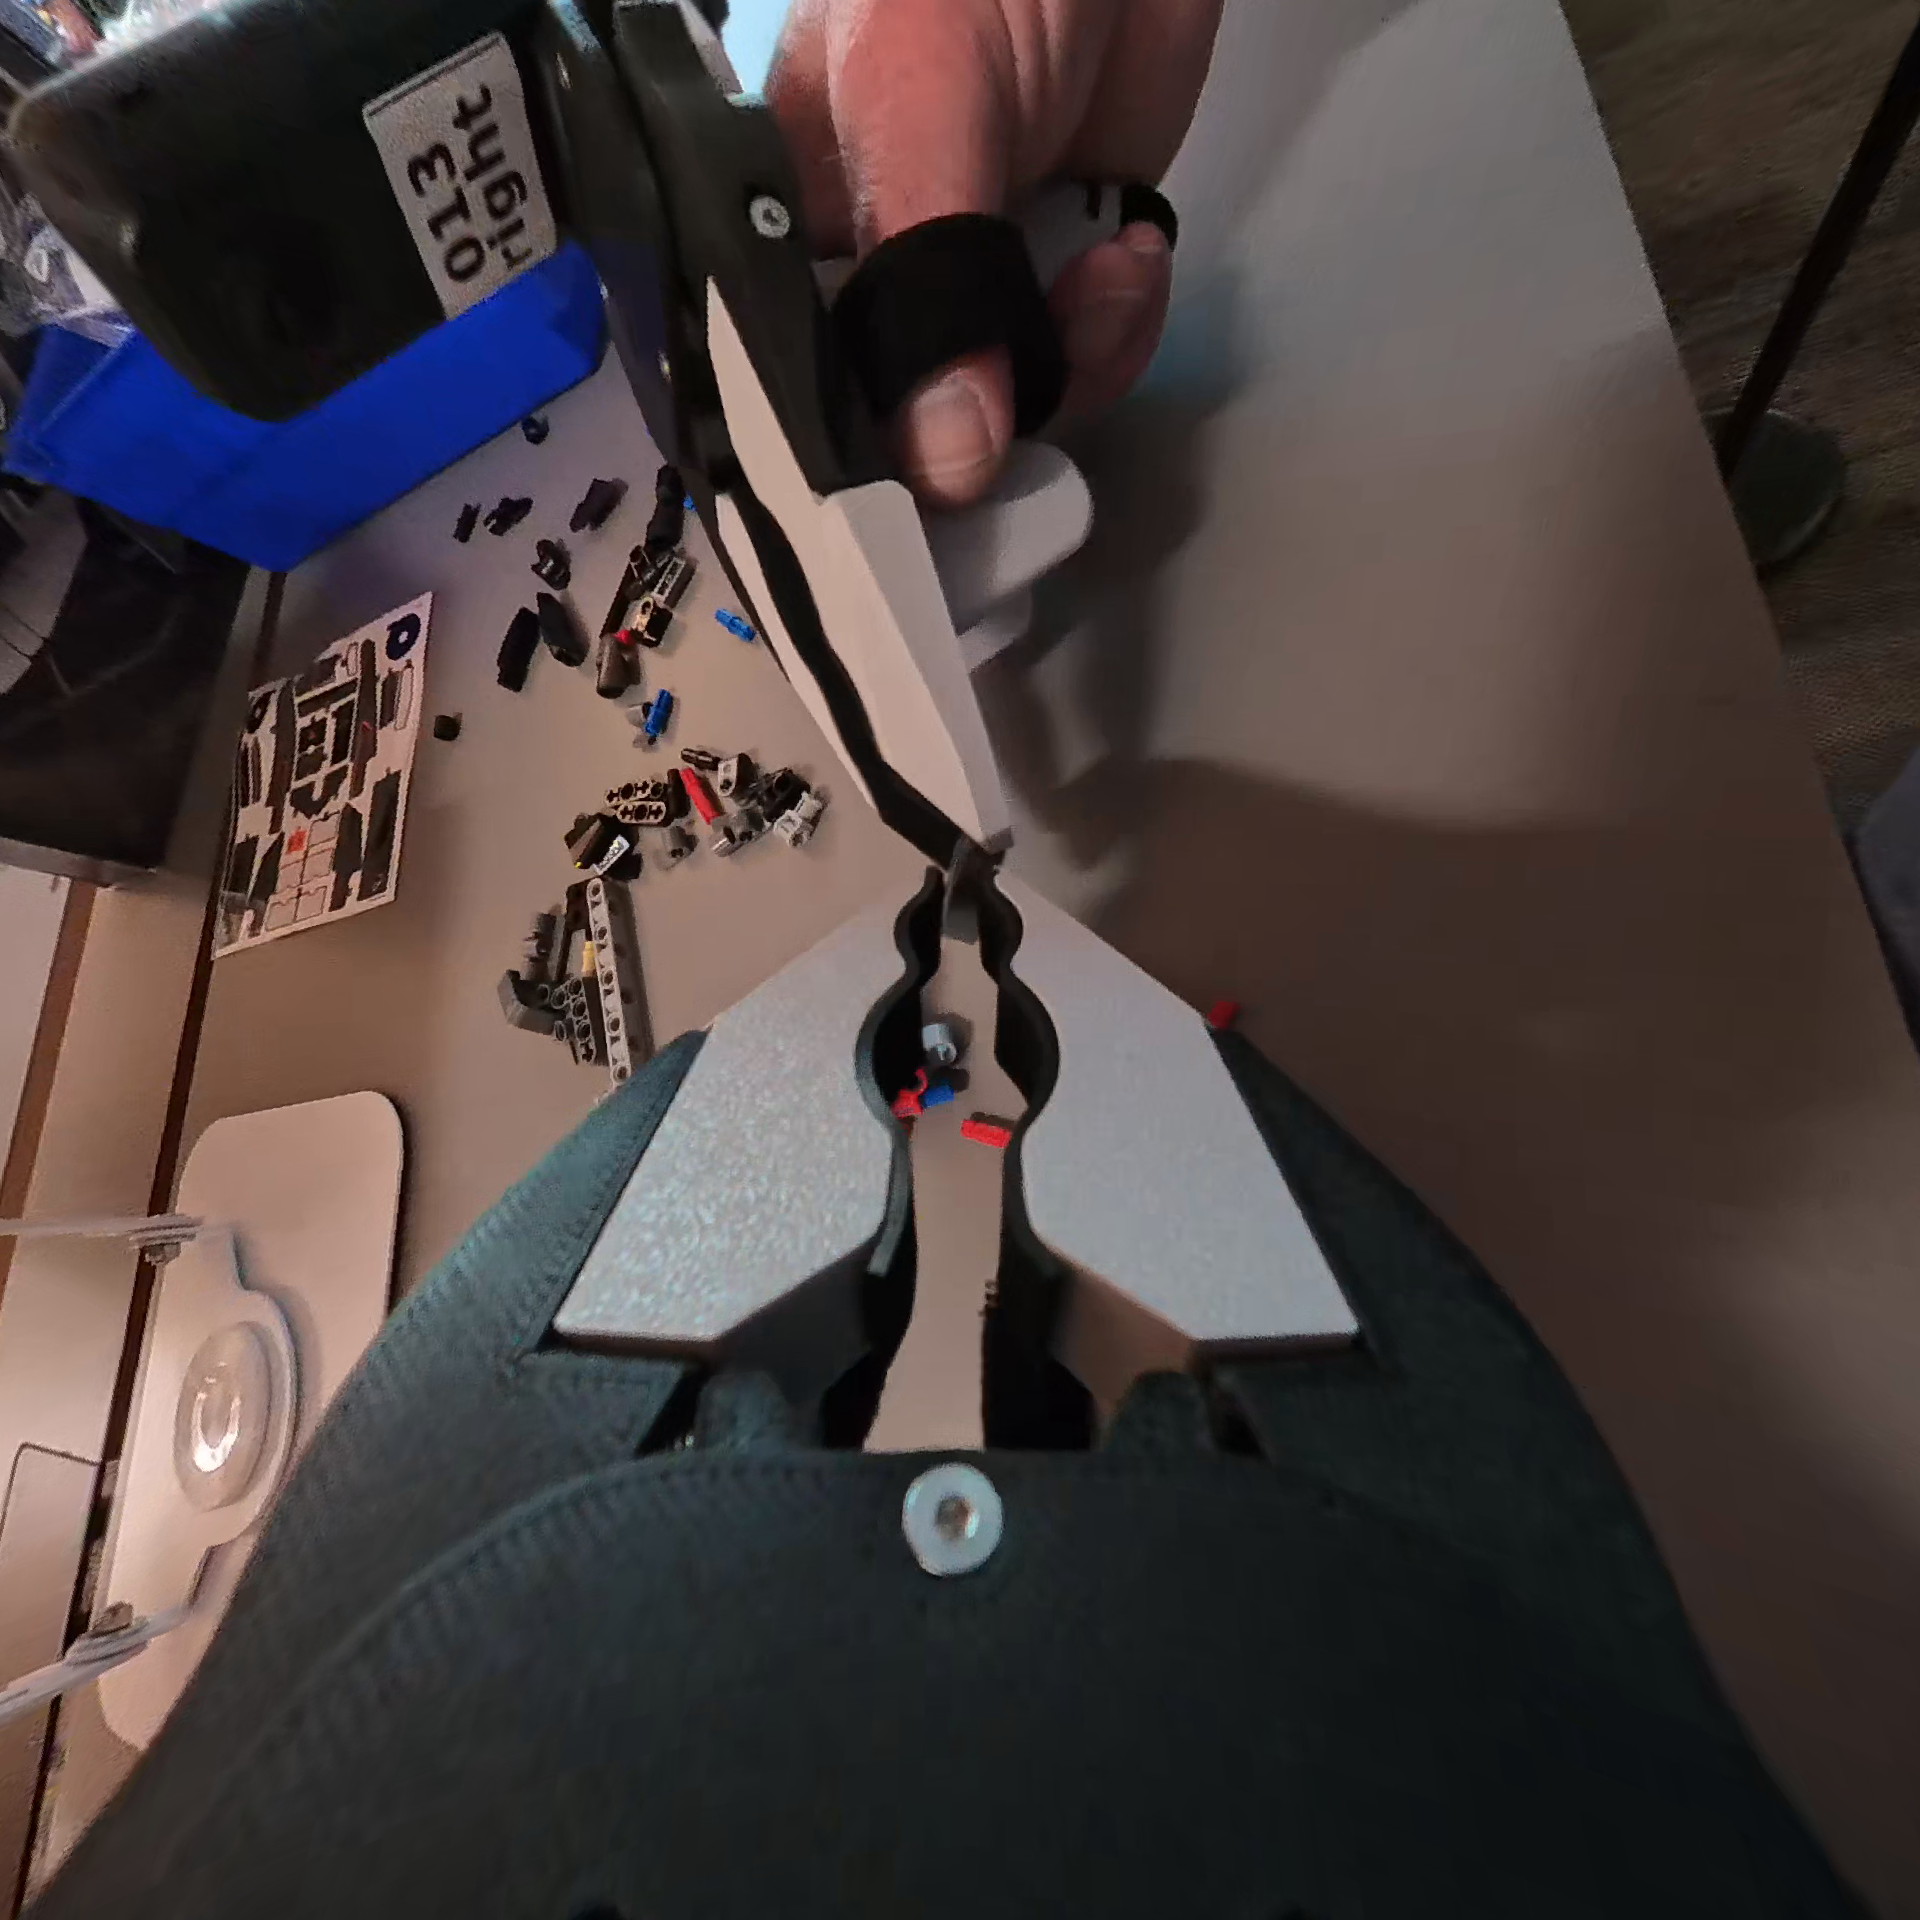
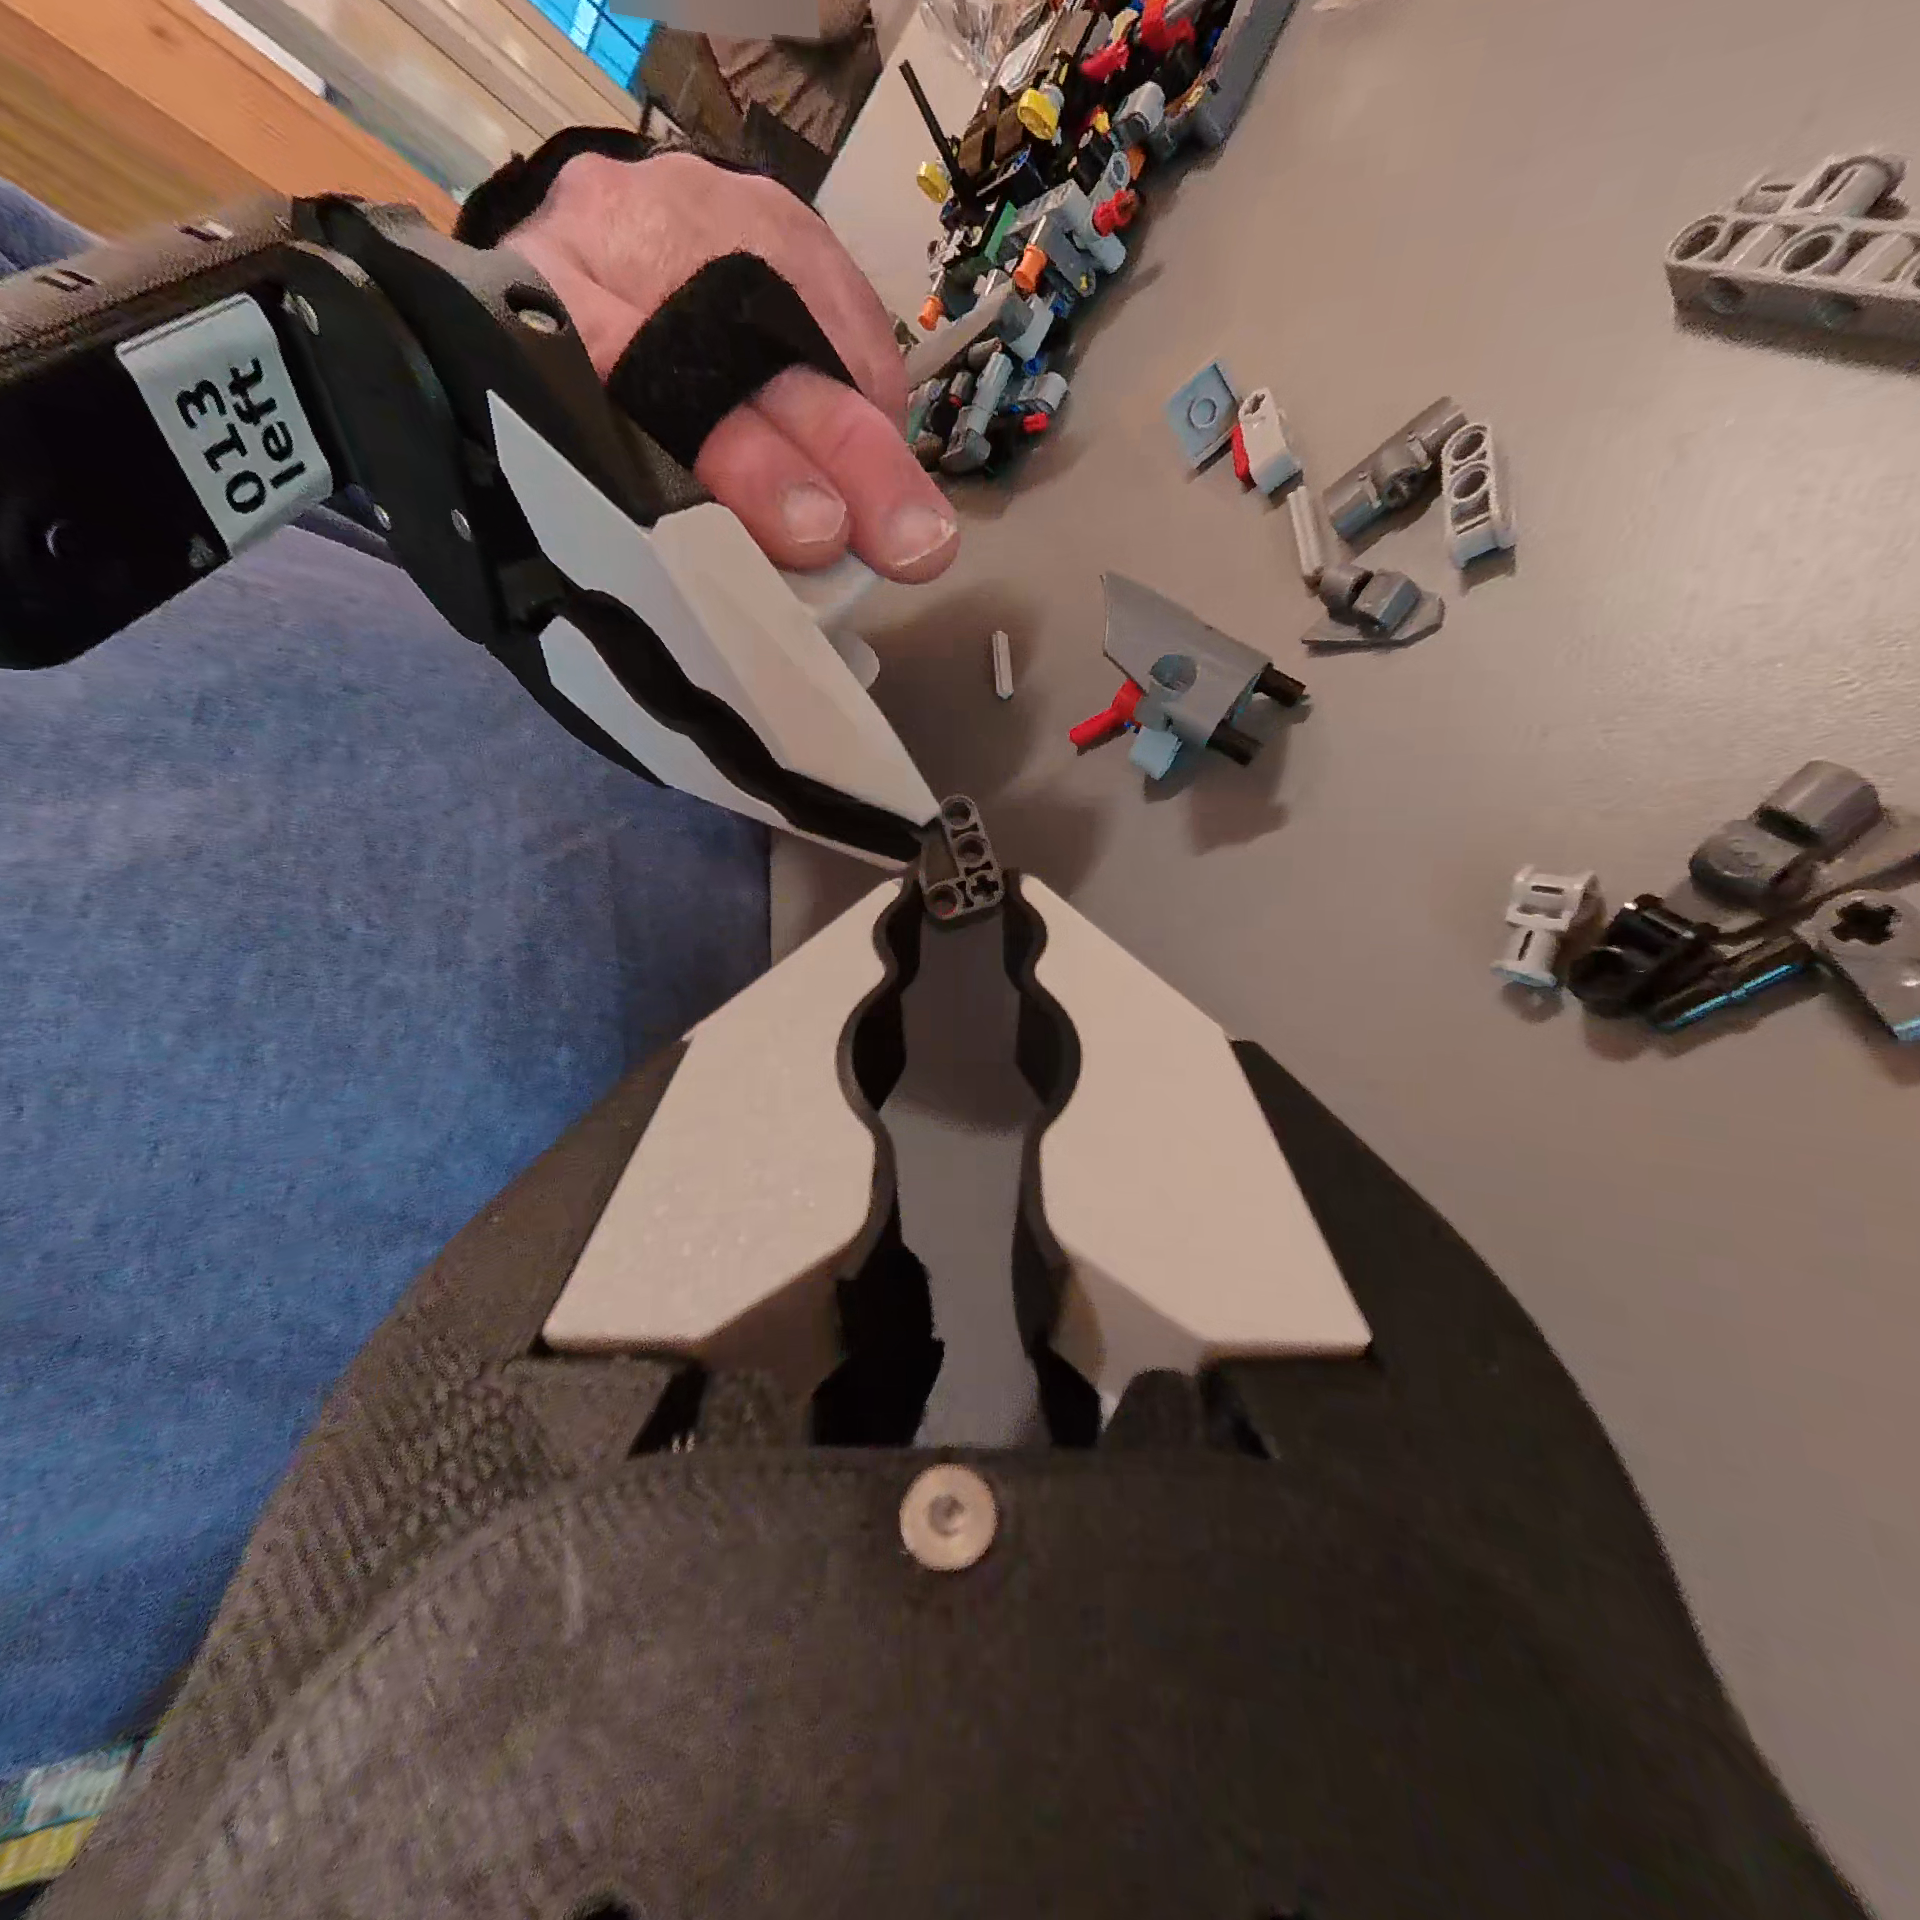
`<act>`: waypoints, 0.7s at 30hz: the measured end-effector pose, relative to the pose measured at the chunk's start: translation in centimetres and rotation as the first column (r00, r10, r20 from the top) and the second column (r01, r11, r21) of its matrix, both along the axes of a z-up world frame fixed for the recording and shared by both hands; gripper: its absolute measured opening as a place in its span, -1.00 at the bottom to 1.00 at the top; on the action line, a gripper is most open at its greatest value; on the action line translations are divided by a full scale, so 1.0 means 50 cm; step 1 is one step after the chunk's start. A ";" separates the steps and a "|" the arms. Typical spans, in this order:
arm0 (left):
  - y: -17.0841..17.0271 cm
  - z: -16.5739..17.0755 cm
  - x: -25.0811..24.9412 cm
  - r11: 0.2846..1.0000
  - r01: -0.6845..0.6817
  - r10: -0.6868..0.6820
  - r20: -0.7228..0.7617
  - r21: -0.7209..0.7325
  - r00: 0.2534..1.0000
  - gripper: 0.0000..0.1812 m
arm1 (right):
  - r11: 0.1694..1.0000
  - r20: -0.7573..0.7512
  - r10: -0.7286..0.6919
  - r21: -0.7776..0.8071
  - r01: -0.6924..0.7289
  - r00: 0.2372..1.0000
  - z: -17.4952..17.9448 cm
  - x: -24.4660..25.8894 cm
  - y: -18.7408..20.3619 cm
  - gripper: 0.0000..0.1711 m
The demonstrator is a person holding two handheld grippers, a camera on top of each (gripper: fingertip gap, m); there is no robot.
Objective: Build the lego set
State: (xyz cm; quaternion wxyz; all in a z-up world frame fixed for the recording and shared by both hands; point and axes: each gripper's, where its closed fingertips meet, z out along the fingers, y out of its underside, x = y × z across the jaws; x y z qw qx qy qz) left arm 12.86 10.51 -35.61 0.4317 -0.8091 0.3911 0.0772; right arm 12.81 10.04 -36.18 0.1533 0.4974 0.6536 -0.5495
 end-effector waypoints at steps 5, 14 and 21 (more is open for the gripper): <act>-0.002 0.011 -0.004 1.000 0.000 0.000 0.009 0.018 1.000 -0.88 | 0.997 0.023 -0.001 -0.077 0.003 1.000 0.011 0.000 -0.002 -0.85; -0.005 0.020 -0.005 0.999 0.018 -0.018 0.026 0.033 0.999 -0.90 | 0.989 0.061 0.011 -0.147 -0.002 0.998 0.021 -0.001 -0.005 -0.85; -0.016 0.036 -0.013 0.998 0.035 -0.036 0.033 0.050 0.999 -0.87 | 0.981 0.064 0.035 -0.191 -0.023 0.997 0.032 -0.002 -0.011 -0.85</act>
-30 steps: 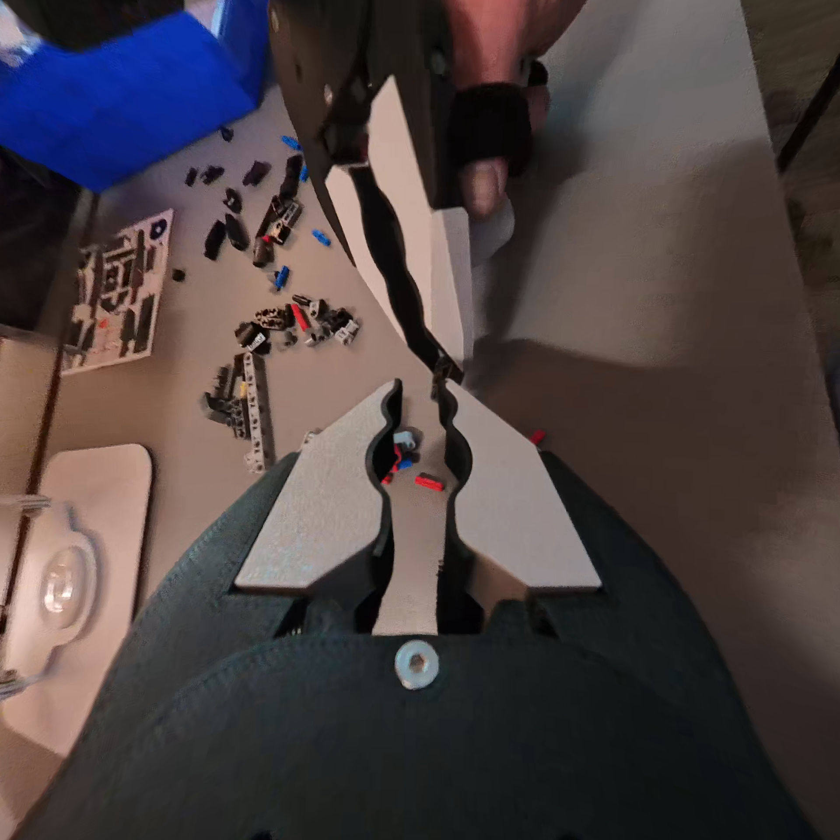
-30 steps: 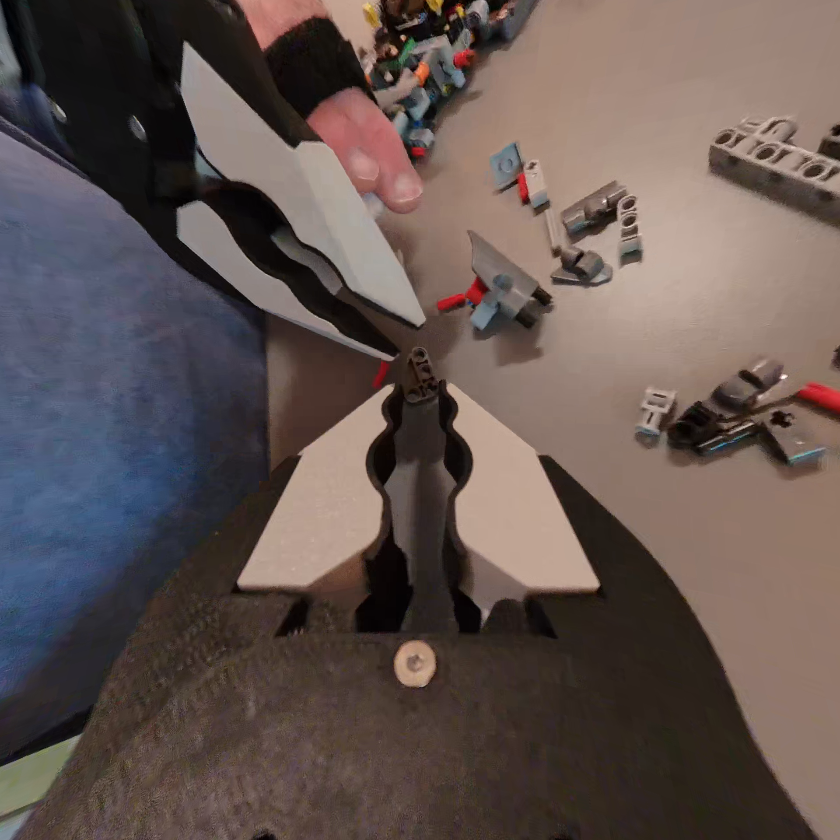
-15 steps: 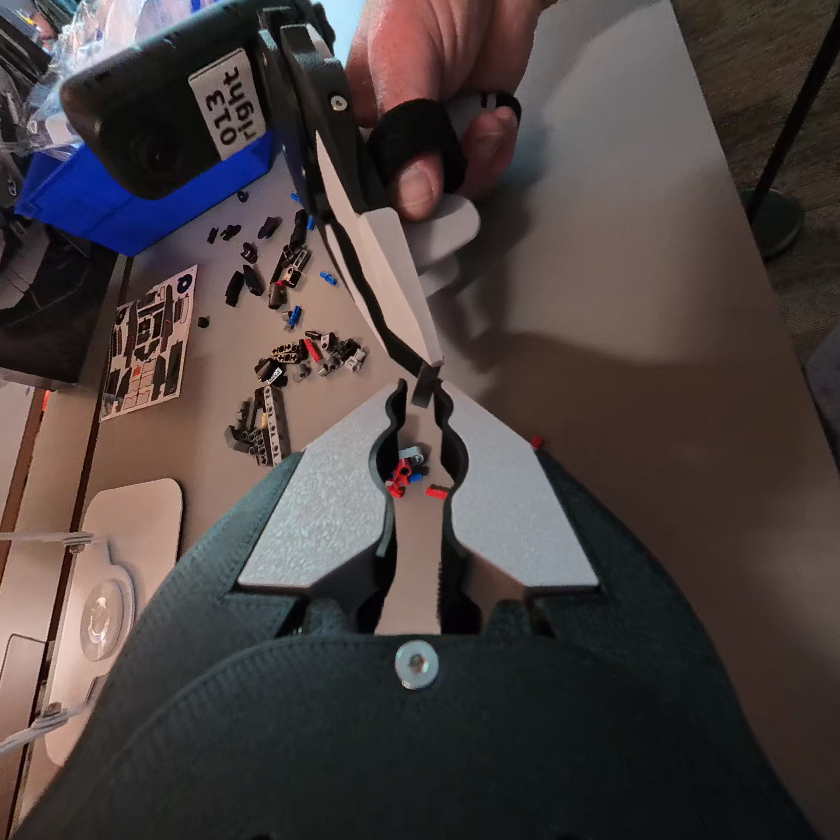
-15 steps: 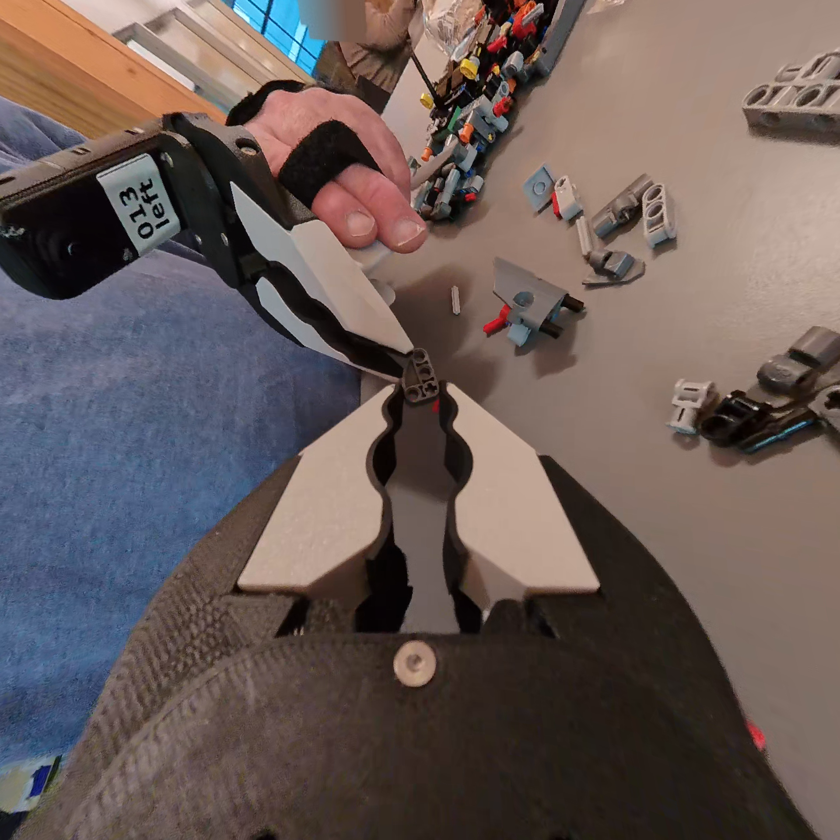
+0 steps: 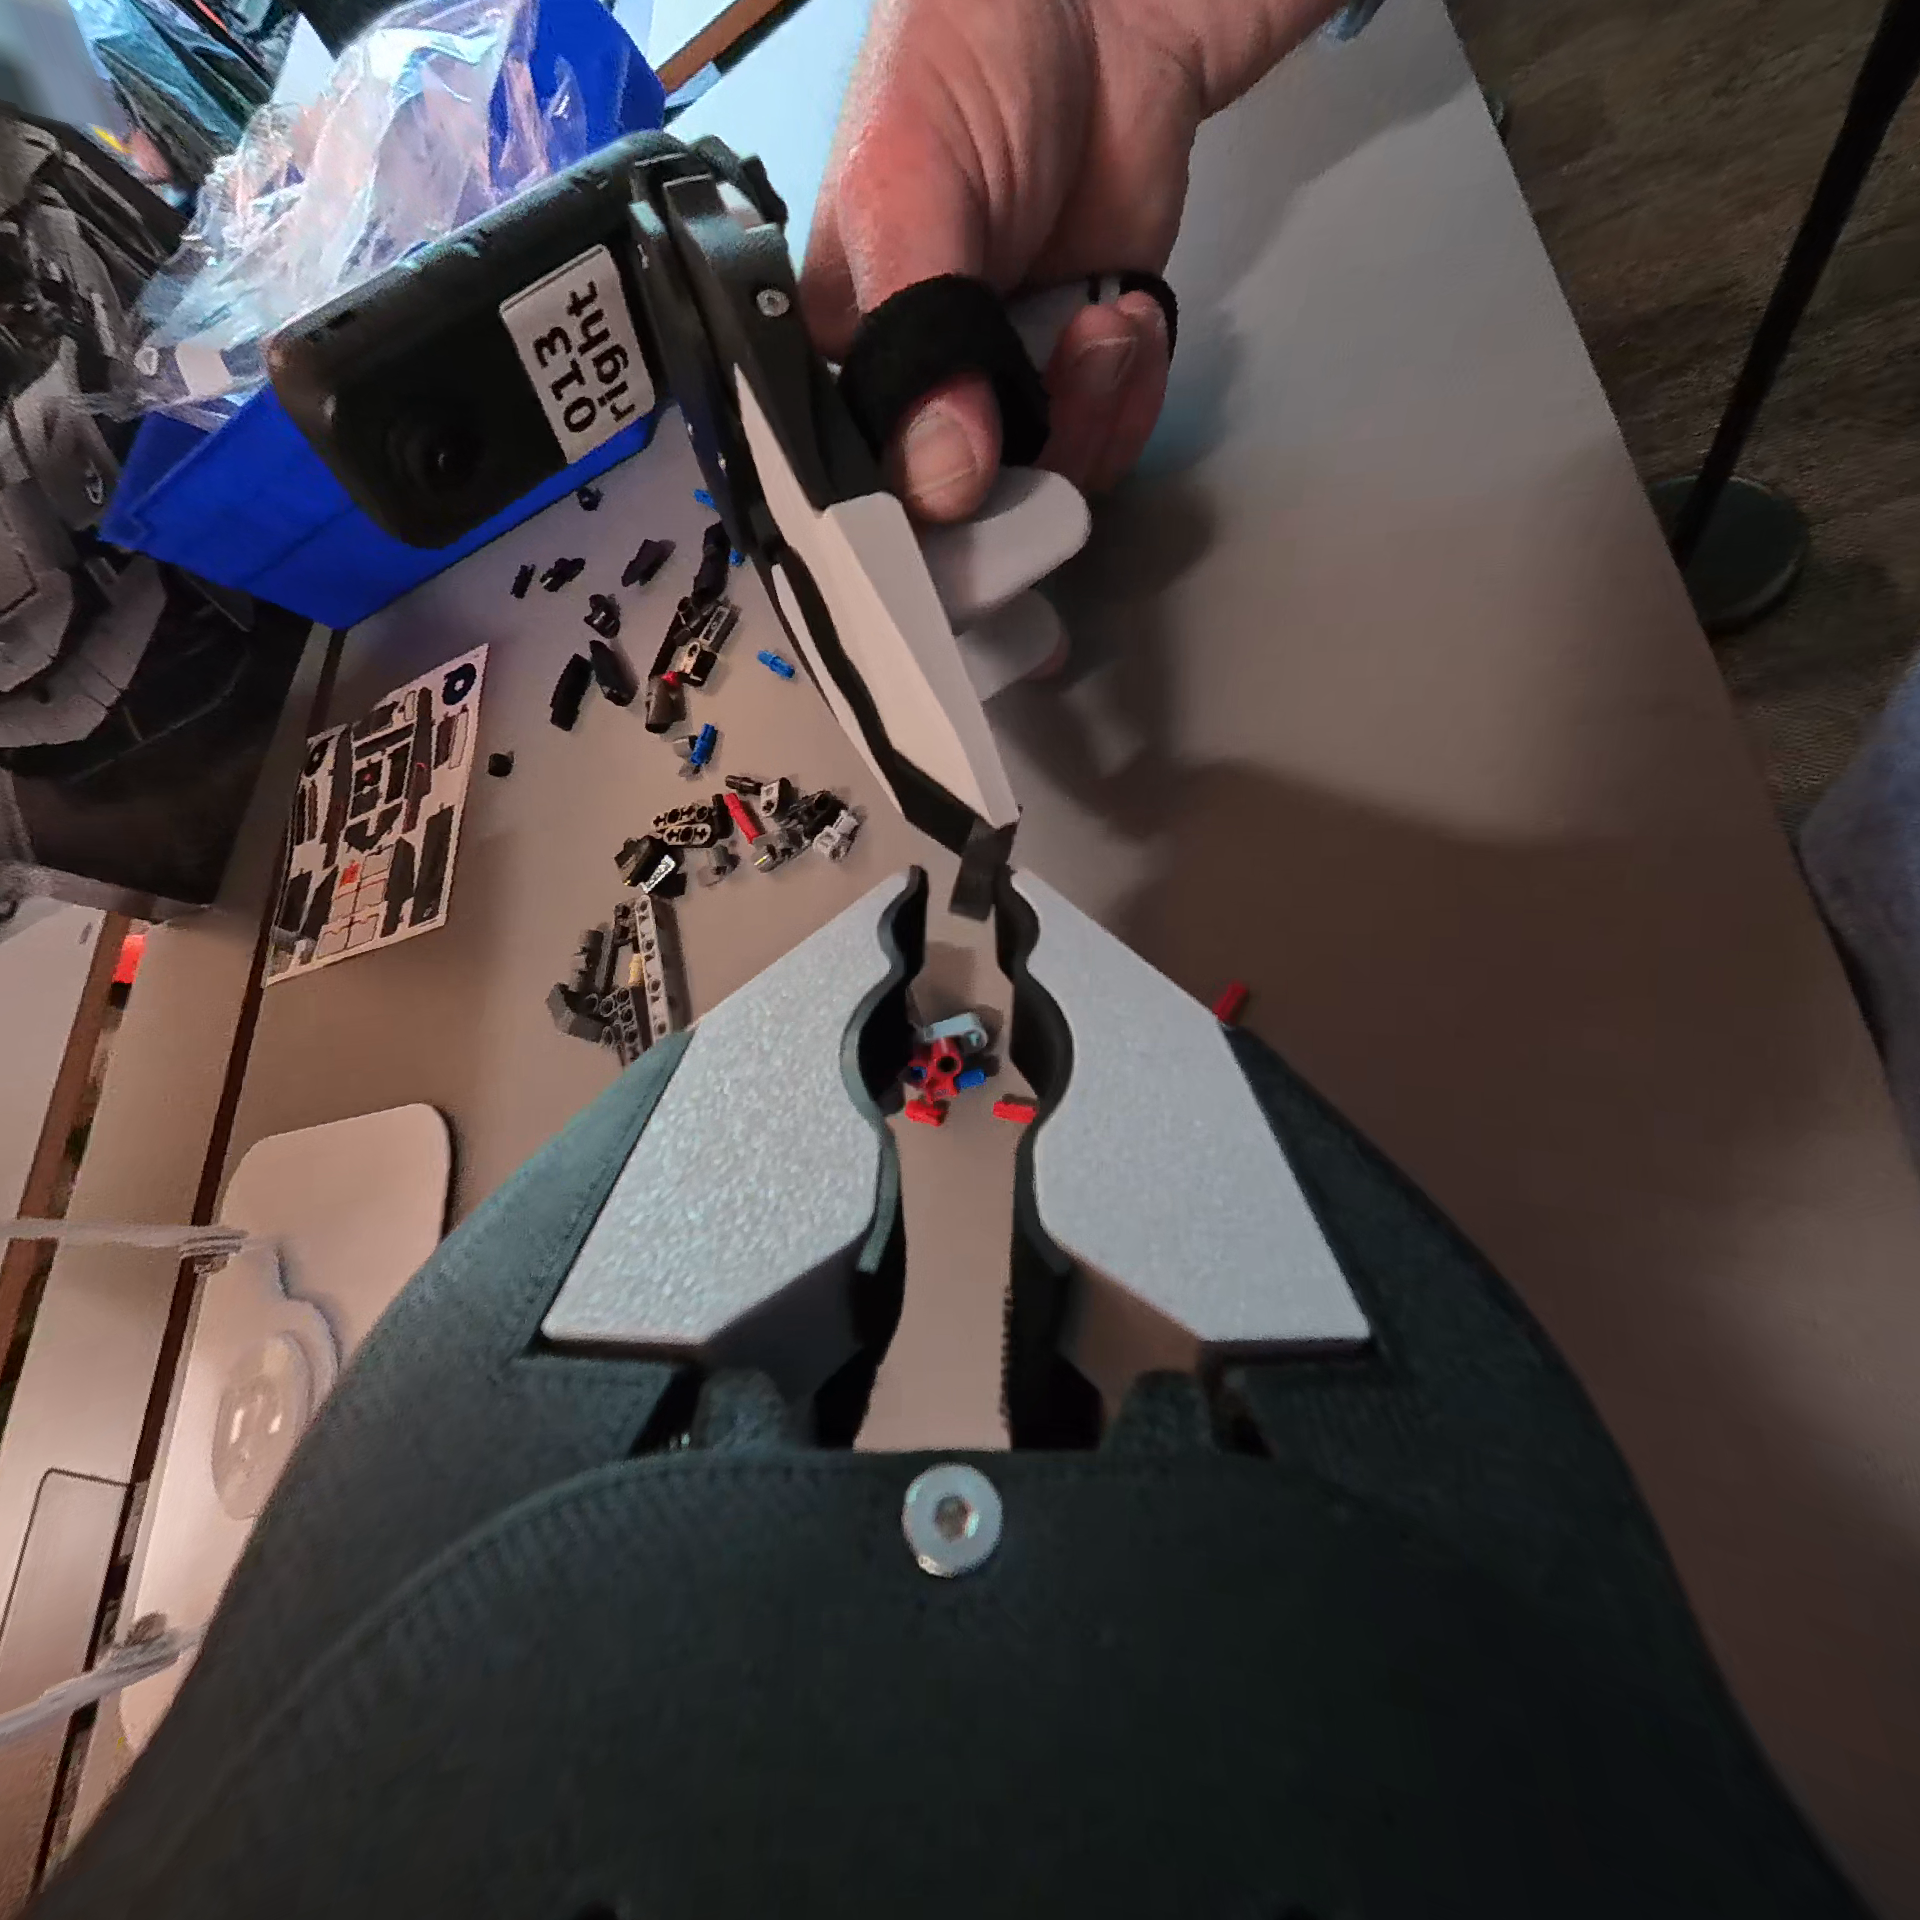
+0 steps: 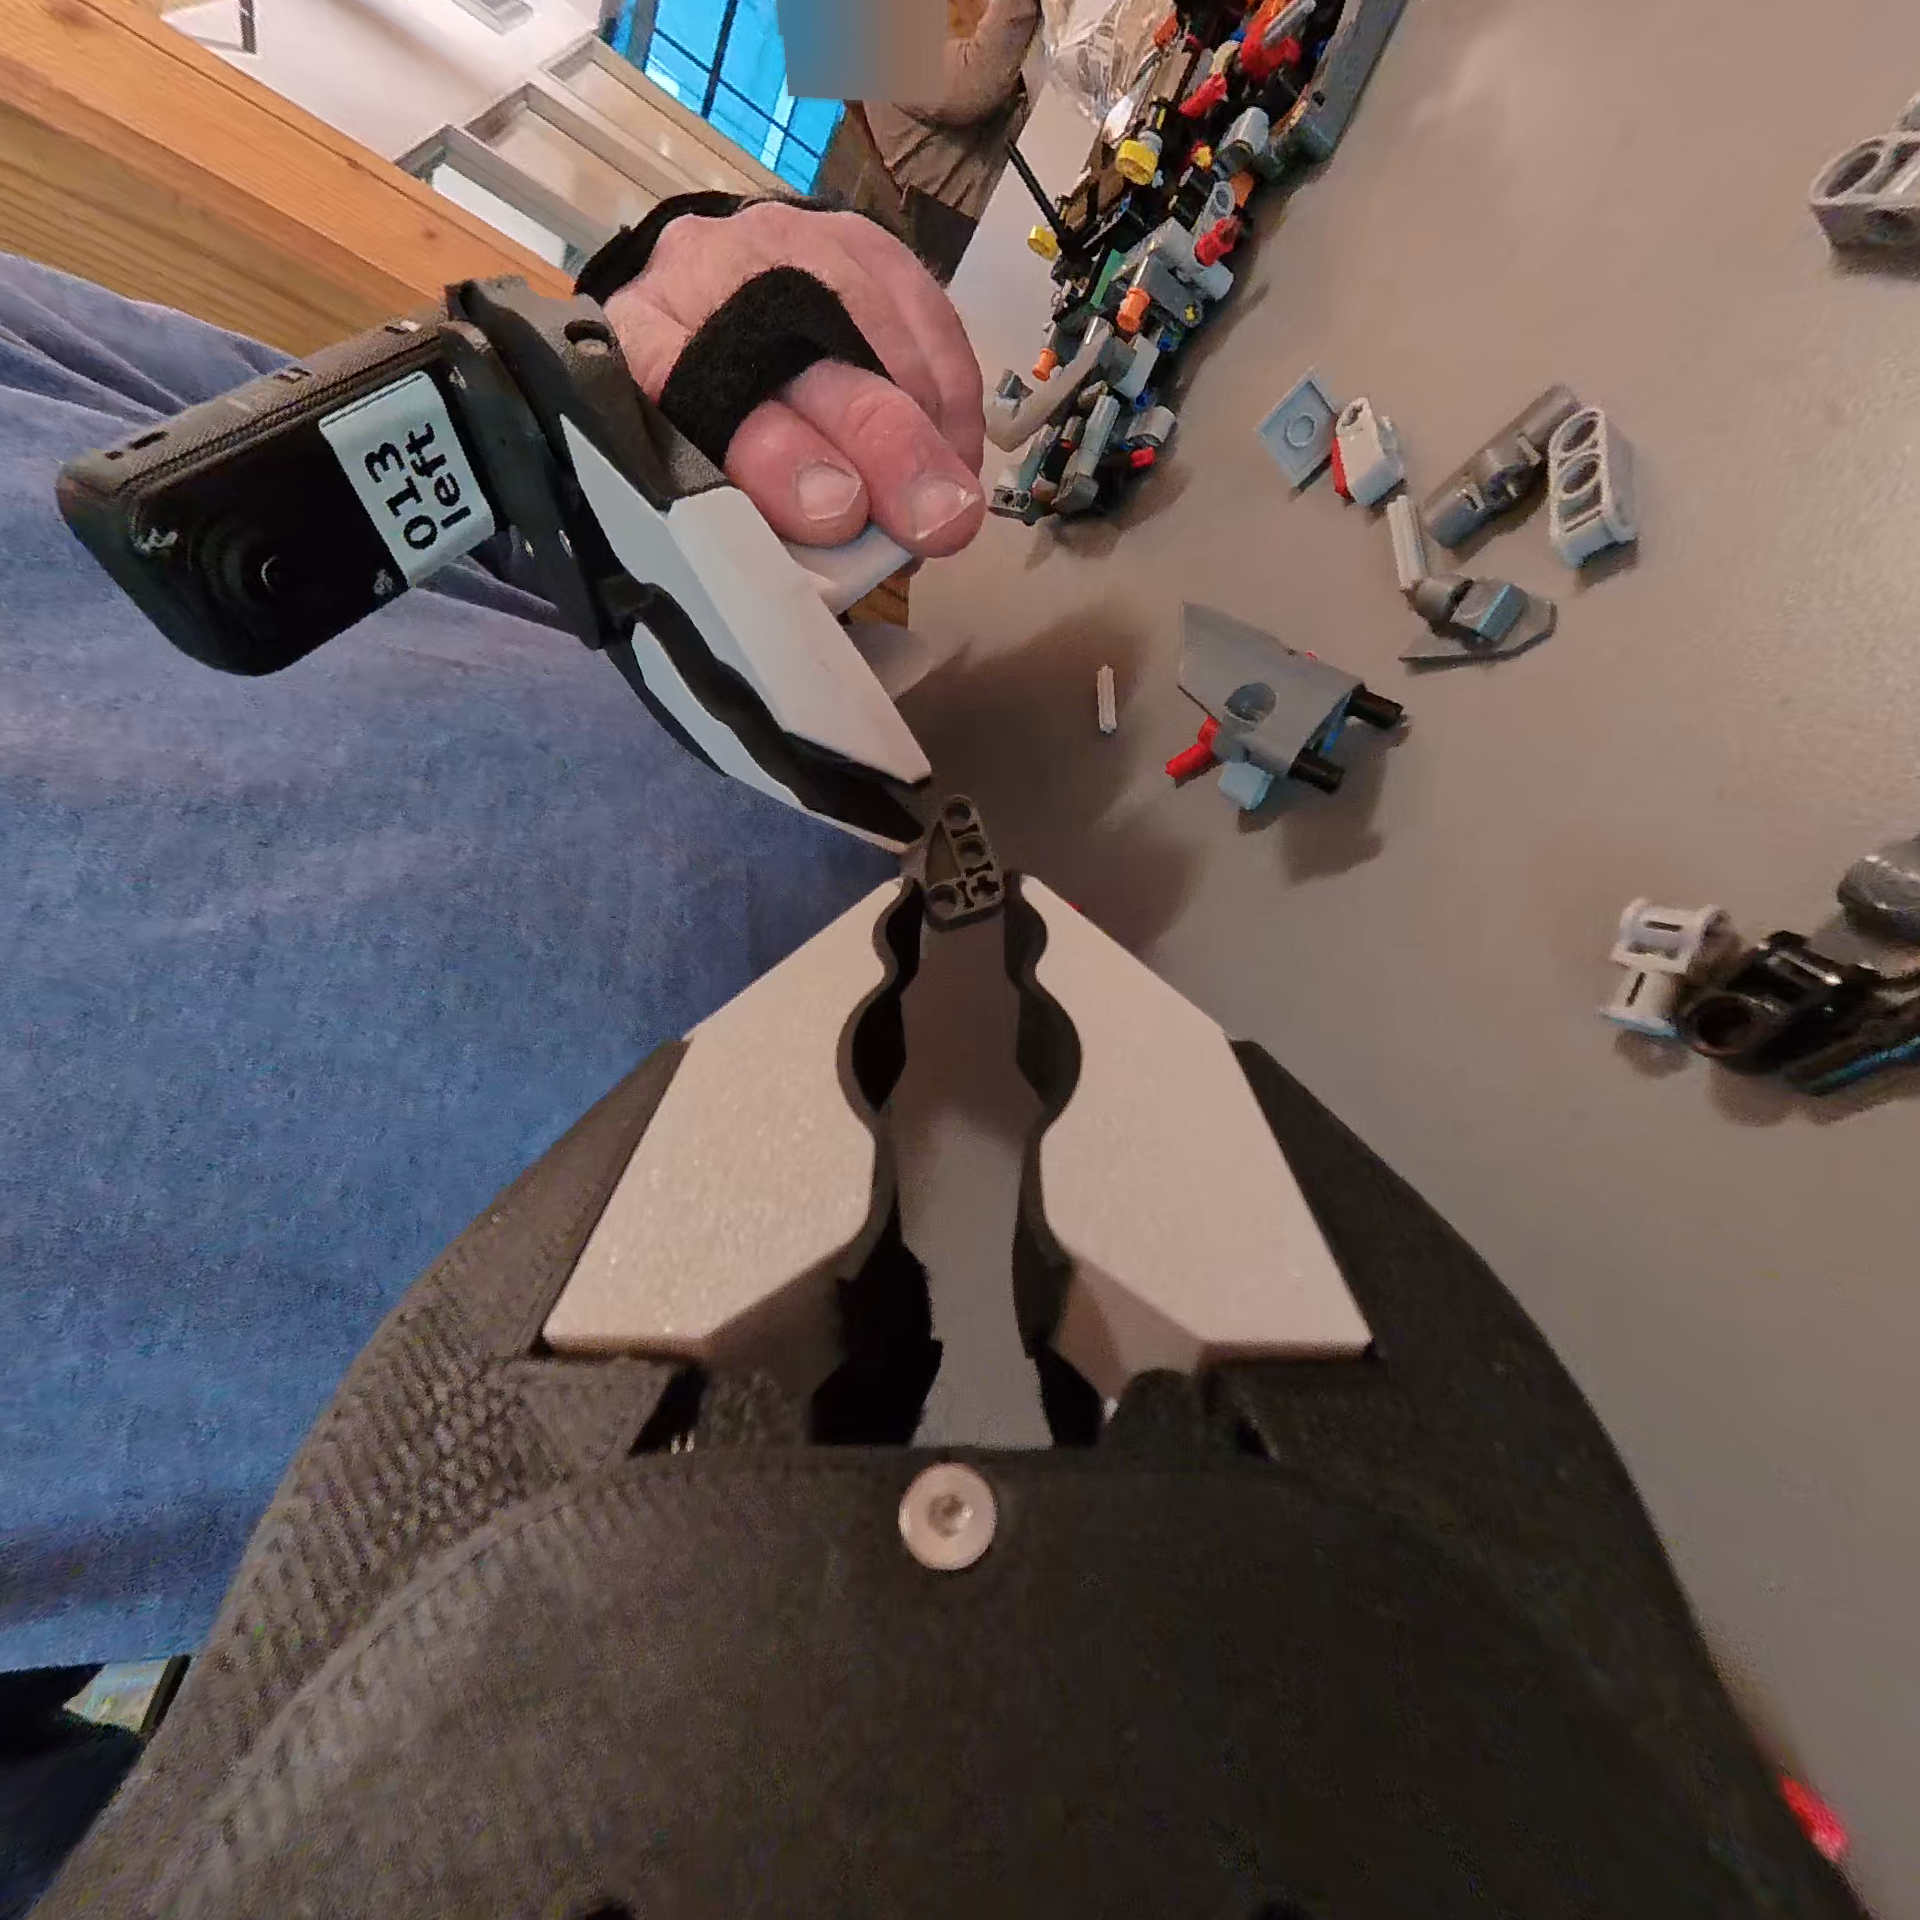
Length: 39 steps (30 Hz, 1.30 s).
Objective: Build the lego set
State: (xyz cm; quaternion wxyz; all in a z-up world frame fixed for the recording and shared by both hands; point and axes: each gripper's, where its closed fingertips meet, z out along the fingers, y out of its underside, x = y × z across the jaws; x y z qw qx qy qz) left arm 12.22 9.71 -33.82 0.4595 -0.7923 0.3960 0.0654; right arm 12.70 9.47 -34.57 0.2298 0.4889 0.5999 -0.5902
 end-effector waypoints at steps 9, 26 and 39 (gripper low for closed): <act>-0.008 -0.008 -0.006 0.999 0.016 -0.016 -0.010 -0.040 1.000 -0.93 | 1.000 -0.015 -0.007 -0.013 0.007 1.000 0.011 -0.016 -0.010 -0.85; 0.055 0.071 -0.040 0.898 -0.144 0.439 0.854 -0.415 0.280 -0.93 | 0.273 -0.647 -0.204 0.683 0.678 0.734 0.075 -0.075 0.054 -0.57; 0.055 0.075 -0.042 0.888 -0.131 0.457 0.878 -0.441 0.144 -0.94 | 0.184 -0.635 -0.290 0.697 0.693 0.716 0.076 -0.074 0.060 -0.73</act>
